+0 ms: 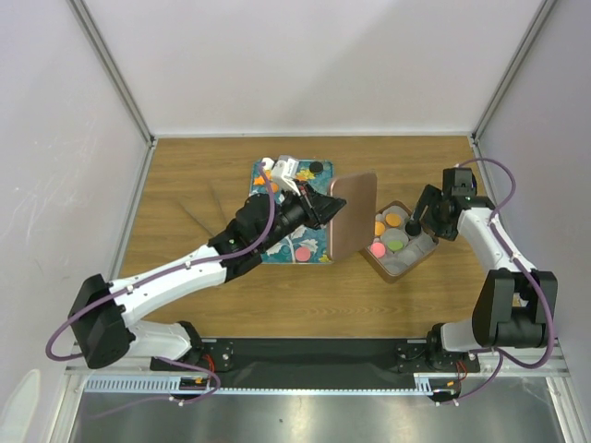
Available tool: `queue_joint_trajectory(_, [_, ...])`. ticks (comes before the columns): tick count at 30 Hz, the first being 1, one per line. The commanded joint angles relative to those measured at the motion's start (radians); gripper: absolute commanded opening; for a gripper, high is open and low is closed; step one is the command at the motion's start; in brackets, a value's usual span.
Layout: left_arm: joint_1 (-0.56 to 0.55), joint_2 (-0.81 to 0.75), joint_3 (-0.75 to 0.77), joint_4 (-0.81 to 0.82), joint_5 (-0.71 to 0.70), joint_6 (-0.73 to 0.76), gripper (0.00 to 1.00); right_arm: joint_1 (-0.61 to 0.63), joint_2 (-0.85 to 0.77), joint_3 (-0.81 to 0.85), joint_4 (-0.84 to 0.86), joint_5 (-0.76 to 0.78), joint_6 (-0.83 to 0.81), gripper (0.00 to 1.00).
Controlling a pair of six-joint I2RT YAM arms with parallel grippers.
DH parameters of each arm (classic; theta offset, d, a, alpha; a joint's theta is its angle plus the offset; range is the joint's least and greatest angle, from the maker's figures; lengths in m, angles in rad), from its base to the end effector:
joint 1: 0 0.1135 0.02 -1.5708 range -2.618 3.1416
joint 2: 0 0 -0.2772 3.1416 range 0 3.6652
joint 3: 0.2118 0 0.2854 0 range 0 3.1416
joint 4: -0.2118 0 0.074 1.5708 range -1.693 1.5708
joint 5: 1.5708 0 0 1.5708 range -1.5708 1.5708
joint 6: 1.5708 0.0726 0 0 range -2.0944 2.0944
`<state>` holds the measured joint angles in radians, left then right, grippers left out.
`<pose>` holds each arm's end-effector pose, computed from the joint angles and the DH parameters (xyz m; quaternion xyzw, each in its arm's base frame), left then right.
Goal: Pack the cookies
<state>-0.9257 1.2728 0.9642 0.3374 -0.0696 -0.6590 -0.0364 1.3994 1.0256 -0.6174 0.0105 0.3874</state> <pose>0.2259 -0.2918 0.3551 0.0679 0.6936 -0.4933 0.5206 0.3344 -0.0129 0.2180 0.2030 0.9365 0.0449 0.2822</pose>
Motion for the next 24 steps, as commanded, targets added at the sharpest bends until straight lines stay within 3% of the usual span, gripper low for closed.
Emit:
queue_joint_trajectory(1, [0.033, 0.020, -0.021, 0.113, 0.114, -0.137, 0.00, -0.002, -0.013, -0.033, 0.077, 0.032, -0.010, 0.78])
queue_joint_trajectory(16, [0.068, 0.160, -0.074, 0.288, 0.175, -0.327, 0.00, -0.022, -0.056, -0.073, 0.076, 0.146, -0.002, 0.78])
queue_joint_trajectory(24, [0.090, 0.201, -0.085, 0.348, 0.209, -0.369, 0.00, -0.092, 0.001, -0.096, 0.162, 0.082, -0.005, 0.77])
